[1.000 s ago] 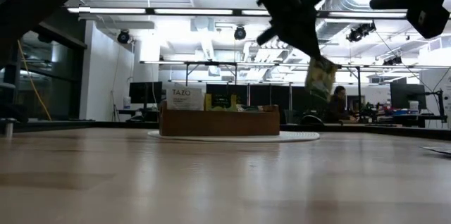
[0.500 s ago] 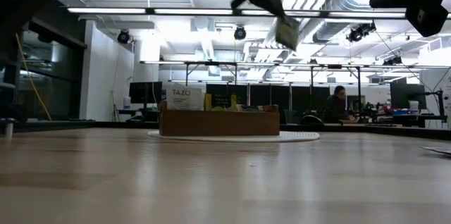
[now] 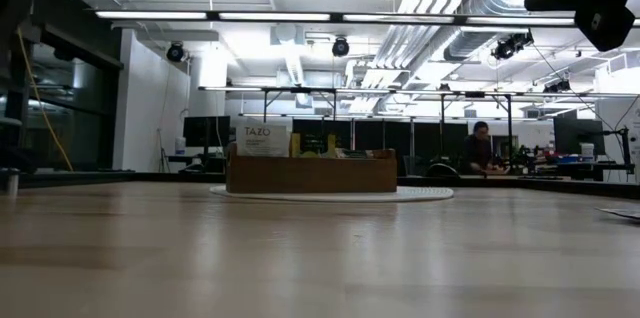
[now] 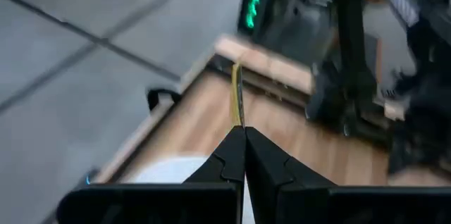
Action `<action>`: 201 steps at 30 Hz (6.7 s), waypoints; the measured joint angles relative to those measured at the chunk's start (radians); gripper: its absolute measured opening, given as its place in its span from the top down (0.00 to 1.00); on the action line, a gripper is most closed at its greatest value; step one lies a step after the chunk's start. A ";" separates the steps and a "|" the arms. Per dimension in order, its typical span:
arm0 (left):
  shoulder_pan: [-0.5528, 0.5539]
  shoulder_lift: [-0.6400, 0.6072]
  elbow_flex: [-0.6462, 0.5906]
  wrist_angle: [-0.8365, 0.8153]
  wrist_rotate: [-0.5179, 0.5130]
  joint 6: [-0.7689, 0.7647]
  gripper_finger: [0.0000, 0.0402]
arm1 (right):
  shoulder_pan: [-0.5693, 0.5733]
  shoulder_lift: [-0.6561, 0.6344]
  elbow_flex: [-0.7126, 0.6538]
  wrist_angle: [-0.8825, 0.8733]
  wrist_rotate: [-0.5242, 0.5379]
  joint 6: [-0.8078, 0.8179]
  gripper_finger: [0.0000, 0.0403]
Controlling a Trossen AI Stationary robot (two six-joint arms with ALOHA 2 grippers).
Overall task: Pick & Place Tea
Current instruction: Put the yellow tea bag into the middle section of the wooden organizer, then put the brown tea bag into the right section of the wooden organizer
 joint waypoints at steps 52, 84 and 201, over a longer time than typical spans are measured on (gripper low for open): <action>0.016 -0.534 -0.806 0.466 0.106 0.019 1.00 | -0.092 0.000 0.000 0.004 -0.067 -0.074 1.00; -0.201 -0.249 -1.373 1.035 -0.222 -0.106 1.00 | -0.195 0.000 0.000 0.037 -0.179 -0.091 1.00; -0.401 0.253 -0.806 1.240 0.356 -0.262 1.00 | -0.607 -0.184 0.338 -0.902 -0.907 -0.131 1.00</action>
